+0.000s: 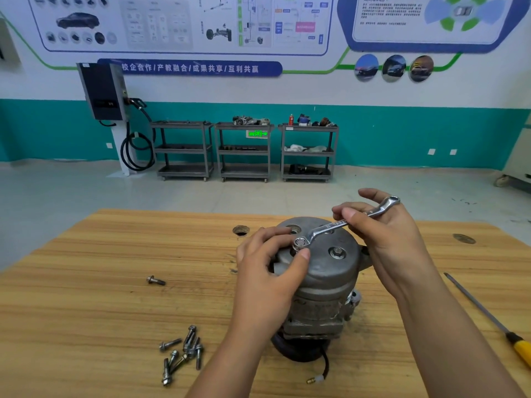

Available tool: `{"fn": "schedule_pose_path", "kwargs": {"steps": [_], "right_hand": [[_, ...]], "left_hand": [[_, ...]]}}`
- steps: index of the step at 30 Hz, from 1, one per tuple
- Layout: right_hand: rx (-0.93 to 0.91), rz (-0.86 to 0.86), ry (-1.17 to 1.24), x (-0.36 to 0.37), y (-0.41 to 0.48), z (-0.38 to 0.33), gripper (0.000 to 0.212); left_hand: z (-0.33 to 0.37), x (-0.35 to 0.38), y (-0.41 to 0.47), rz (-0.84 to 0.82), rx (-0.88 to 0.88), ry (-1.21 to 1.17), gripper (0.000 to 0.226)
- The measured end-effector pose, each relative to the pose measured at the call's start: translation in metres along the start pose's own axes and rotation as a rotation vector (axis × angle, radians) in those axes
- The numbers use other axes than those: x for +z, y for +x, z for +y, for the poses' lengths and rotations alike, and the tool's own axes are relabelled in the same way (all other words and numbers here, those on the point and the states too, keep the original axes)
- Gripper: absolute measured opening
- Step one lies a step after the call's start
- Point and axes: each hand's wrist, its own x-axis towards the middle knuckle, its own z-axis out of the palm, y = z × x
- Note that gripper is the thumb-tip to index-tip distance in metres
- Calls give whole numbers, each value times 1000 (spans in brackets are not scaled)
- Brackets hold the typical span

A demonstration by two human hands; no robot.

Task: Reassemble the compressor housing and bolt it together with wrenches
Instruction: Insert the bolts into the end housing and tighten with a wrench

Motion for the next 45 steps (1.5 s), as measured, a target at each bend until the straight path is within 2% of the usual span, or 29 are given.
{"fn": "schedule_pose_path", "kwargs": {"steps": [2,5,9,15,19,23,26,28,30,32,34,38,40,42,45], "right_hand": [[-28,-49,109,-4,-10,0,39],[-82,-84,190,-10,-29,8,28],[-225,-46,157,-7,-54,18,20],[-558,-61,-284,0,-77,14,18],[-812,-132,-633,3,-80,13,25],[-883,-149,-786,18,-74,5,22],[-909,-243,-869,31,-67,-2,26],[-923,-324,-920,39,-62,-7,26],[-941,-360,-996,45,-54,-13,25],[-907,-387,-1076,49,-46,-20,25],[-795,-411,-1120,55,-38,-26,22],[-439,-382,-1181,66,-15,-32,20],[-207,-363,-1133,66,-2,-35,17],[-60,-342,-1105,62,9,-36,17],[102,-289,-1087,46,20,-30,36]], "left_hand": [[-1,0,0,5,2,2,17],[-3,2,0,9,1,2,16],[-2,2,-1,5,-4,-7,14],[-2,4,-4,-36,49,44,28],[-4,5,-6,-62,88,44,28],[-8,5,-8,-95,23,-56,31],[-6,5,-3,-216,51,-18,40],[-3,7,-6,-181,123,28,40],[-1,6,-11,-154,14,1,37],[2,5,-16,-135,-79,-77,60],[-1,7,-15,-111,-80,-50,48],[0,7,-14,-91,-152,-129,58],[0,7,-16,-79,-160,-129,61],[-1,6,-16,-68,-152,-139,59],[-3,4,-17,-72,-166,-156,60]]}}
